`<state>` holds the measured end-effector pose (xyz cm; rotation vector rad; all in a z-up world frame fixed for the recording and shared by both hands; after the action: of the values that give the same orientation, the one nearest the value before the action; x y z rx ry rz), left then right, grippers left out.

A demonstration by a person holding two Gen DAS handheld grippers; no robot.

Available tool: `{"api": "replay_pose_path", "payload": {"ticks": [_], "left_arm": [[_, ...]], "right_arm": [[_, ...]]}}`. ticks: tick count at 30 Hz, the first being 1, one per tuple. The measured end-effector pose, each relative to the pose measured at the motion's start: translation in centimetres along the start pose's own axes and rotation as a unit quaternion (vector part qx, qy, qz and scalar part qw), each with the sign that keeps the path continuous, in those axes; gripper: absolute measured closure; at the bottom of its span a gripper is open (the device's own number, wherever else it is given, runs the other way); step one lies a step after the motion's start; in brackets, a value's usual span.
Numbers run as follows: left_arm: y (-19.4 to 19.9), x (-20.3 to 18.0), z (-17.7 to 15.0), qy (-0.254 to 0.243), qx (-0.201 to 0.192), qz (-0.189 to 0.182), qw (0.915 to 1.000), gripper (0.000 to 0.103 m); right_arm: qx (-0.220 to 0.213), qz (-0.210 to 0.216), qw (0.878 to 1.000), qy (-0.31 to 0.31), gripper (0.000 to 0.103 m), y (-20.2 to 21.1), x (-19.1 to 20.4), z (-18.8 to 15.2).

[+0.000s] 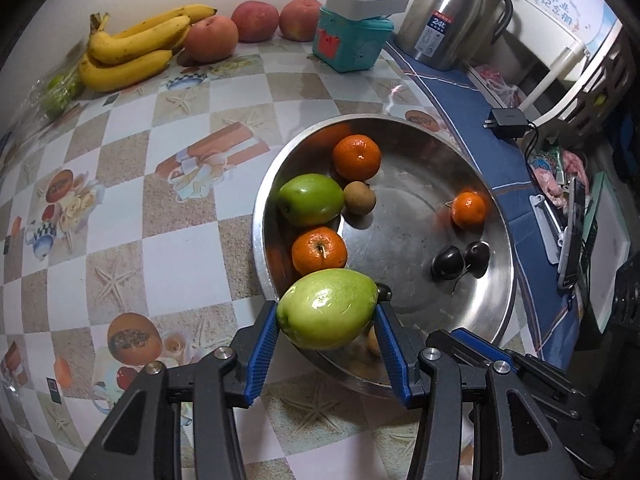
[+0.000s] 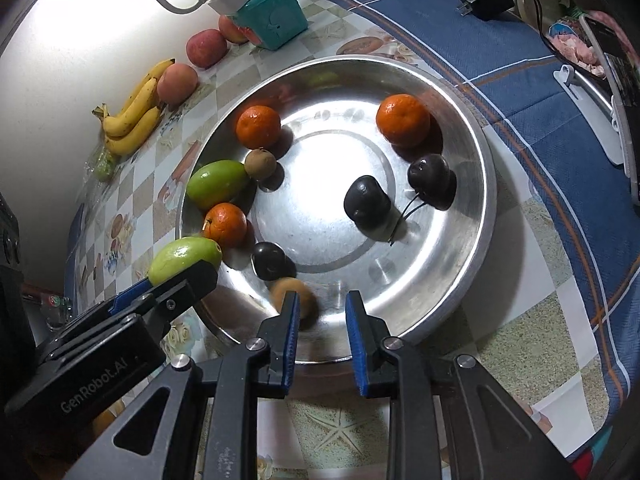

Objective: Organize fruits
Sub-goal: 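Open the left gripper over the plate while the right gripper releases its brown fruit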

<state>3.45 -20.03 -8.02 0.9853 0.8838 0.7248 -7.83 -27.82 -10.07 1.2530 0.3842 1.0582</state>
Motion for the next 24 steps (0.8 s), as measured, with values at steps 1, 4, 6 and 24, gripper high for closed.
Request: {"api": "replay_pose_path", "payload": {"ticks": [1, 4, 6, 24], "left_arm": [[0.0, 0.0, 0.0, 0.001, 0.0, -0.002, 1.0, 0.051], [-0.2, 0.3, 0.1, 0.008, 0.003, -0.004, 1.0, 0.051], [-0.3, 0.6, 0.1, 0.016, 0.007, -0.005, 0.9998, 0.05], [2.8, 2.2, 0.8, 0.046, -0.034, -0.003, 0.9984, 0.035]], "right_arm": [[0.0, 0.0, 1.0, -0.001, 0.078, 0.0, 0.0, 0.1], [0.002, -0.001, 1.0, -0.002, 0.078, -0.1, -0.2, 0.1], [0.004, -0.002, 1.0, -0.004, 0.078, -0.2, -0.3, 0.1], [-0.009, 0.003, 1.0, 0.001, 0.076, 0.5, 0.0, 0.1]]}}
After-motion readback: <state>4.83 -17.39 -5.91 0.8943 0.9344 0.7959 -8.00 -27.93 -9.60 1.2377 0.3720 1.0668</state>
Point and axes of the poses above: each gripper's, at about its wrist camera, not at the fingertips, and y roughly against the way its jaws point, x to its left, z to its top, the point moved 5 cm from there along -y, roughly the way its jaws point, and after that the axes turned 11 degrees about y, right-handed, at the moved point
